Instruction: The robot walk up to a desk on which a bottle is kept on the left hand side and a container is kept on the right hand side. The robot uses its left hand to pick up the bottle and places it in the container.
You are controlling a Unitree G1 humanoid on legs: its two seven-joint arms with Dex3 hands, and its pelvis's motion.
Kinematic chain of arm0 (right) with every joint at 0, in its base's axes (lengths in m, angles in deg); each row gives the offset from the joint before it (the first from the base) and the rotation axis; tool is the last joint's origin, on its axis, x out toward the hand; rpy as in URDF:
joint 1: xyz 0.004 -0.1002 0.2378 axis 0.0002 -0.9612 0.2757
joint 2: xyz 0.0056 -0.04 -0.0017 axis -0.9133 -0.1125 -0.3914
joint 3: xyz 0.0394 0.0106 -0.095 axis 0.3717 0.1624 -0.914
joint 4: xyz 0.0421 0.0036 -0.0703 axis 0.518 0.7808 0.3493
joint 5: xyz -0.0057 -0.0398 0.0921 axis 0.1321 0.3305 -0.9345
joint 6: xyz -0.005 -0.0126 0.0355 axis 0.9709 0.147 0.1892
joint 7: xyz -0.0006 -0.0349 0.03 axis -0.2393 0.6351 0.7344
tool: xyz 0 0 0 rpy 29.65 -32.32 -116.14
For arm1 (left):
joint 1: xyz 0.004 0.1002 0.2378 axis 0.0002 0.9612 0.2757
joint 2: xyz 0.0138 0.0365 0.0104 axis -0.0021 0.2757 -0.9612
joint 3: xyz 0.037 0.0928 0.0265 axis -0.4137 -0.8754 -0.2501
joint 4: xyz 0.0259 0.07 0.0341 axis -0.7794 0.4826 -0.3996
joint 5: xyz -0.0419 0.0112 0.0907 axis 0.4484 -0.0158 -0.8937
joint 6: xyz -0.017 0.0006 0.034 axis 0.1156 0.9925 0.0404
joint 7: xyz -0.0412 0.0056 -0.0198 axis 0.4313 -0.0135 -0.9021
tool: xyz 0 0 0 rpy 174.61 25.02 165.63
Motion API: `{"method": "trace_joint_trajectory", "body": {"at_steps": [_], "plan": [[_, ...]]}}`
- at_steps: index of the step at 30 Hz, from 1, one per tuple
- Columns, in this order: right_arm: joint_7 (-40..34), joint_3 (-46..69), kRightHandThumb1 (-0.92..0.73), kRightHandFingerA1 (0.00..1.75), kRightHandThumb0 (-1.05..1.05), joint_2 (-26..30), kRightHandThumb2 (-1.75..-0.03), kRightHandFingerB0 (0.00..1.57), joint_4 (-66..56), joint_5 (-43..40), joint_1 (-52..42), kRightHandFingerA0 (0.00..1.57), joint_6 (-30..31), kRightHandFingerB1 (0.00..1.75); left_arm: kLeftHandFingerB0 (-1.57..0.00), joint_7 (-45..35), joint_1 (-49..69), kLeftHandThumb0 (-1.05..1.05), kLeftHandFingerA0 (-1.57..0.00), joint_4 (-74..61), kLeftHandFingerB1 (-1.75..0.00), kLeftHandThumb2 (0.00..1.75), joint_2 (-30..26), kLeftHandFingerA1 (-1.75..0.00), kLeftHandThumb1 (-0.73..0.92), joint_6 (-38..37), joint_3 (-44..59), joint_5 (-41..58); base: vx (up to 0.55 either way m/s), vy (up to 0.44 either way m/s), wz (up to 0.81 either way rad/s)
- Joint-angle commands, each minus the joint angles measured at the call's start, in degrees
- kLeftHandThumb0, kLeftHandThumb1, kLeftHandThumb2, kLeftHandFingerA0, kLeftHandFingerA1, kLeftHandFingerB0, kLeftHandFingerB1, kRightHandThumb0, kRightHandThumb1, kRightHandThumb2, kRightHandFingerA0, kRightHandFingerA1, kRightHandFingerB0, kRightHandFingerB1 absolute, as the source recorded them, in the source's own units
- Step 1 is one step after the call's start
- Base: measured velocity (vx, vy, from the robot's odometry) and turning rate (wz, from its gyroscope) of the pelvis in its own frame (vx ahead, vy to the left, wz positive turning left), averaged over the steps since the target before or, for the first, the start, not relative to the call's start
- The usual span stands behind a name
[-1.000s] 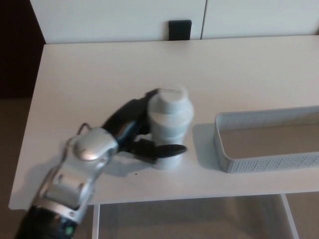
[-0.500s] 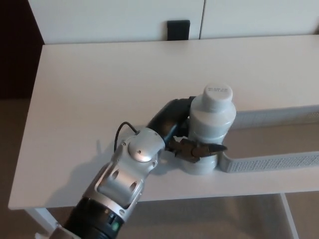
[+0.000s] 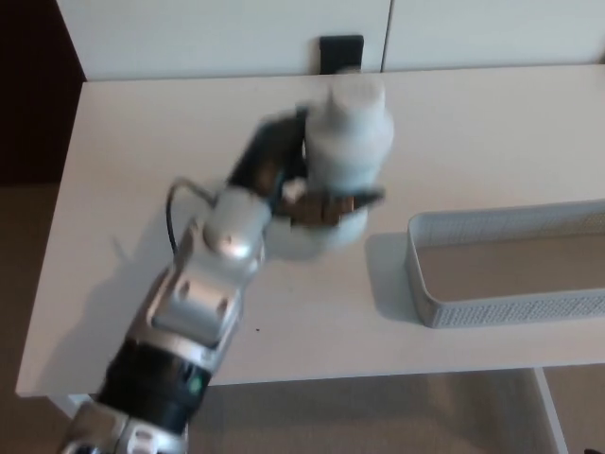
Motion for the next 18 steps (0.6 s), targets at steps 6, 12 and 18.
{"method": "trace_joint_trajectory", "body": {"at_steps": [6,12,18], "plan": [[-0.89,0.68,-0.53,0.12,-0.3,1.2,-0.79,0.0,-2.44,-0.61,0.56,0.0,3.95,0.09,-0.82,1.26,-13.06,-0.17,-1.07,-7.86,-1.07,0.78,6.84,-1.3,0.76,5.39,-0.67,-0.52,0.0,0.0,0.0],[-1.35,0.37,-0.52,0.17,-0.32,1.27,-0.8,0.0,-3.63,0.04,0.38,0.0,4.26,0.13,-0.85,0.84,-17.73,-0.12,-1.09,-5.53,-1.05,0.92,12.94,-1.31,0.66,8.0,-5.29,-0.95,0.0,0.0,0.0],[-2.65,-0.42,-0.5,0.2,-0.34,1.21,-0.79,0.01,-5.54,1.3,0.41,0.0,4.75,0.16,-0.82,1.62,-18.3,-0.14,-1.06,-0.22,-1.07,0.84,17.5,-1.29,0.73,8.08,-11.92,-1.44,0.0,0.0,0.0]]}}
